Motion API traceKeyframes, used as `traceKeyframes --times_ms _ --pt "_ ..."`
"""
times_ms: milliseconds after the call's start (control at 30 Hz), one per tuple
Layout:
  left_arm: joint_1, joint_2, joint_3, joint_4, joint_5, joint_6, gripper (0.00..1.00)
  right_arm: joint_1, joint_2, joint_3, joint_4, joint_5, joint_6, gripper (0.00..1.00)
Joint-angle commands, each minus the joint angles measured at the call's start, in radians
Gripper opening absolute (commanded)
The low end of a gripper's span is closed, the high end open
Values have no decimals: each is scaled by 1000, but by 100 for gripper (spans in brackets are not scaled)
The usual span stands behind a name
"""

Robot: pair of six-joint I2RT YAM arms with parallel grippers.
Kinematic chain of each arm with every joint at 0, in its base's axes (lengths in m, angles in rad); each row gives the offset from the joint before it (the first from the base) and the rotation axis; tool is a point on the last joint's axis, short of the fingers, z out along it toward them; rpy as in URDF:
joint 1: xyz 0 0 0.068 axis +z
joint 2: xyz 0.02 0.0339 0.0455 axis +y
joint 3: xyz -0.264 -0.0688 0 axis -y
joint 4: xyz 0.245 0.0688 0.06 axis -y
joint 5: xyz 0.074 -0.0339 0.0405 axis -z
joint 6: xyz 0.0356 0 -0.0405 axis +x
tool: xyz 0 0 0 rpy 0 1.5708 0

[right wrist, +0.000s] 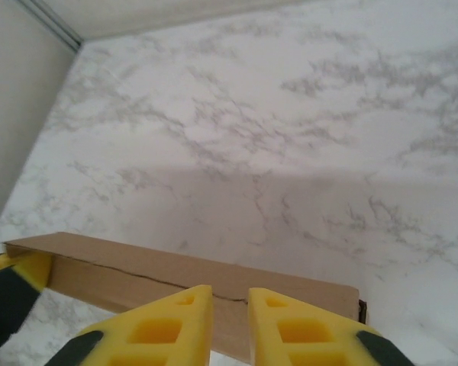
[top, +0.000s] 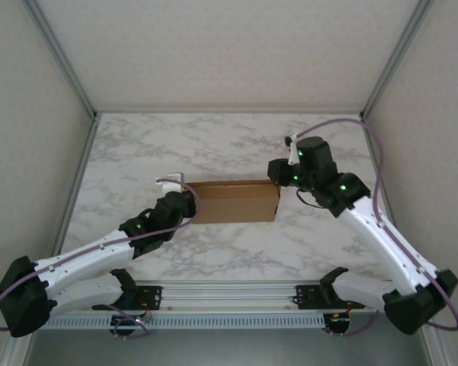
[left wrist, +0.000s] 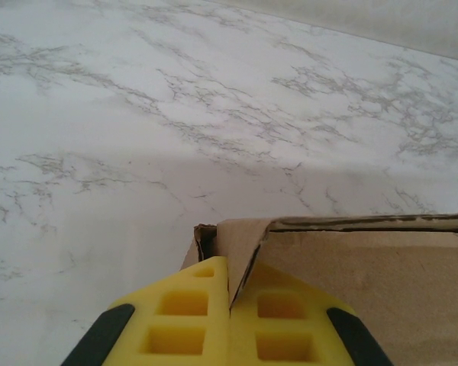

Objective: Fold the paper box

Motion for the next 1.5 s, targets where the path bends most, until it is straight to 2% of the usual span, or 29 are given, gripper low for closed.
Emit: traceKeyframes --times_ms 0,200,433,667,733,867,1000,1133,1233,1367,1467 --pt "-11 26 -23 -170 11 6 0 4 54 37 -59 -4 30 15" --pt "-13 14 -23 -171 10 4 0 3 92 -17 -38 -27 7 11" --pt "-14 -4 -26 -162 20 9 0 4 51 -162 -15 -71 -2 11" --pt "-14 -13 -24 -155 29 13 0 4 36 -218 -10 -70 -9 11" --pt "-14 -23 -23 -153 38 15 6 5 45 -214 -20 -67 -12 11" --pt "-13 -55 -11 -168 42 19 25 5 56 -206 -25 -62 -11 12" --pt "-13 -100 -1 -174 60 12 35 4 58 -195 -23 -59 -3 13" --pt "-14 -115 0 -168 102 0 41 5 67 -193 -17 -59 6 13" --pt "-14 -116 19 -177 168 13 43 5 78 -198 -20 -45 12 13" --pt "-13 -151 56 -228 198 12 44 6 78 -211 -19 -32 24 14" --pt "-14 -206 68 -248 206 -5 52 7 72 -222 -17 -26 29 14"
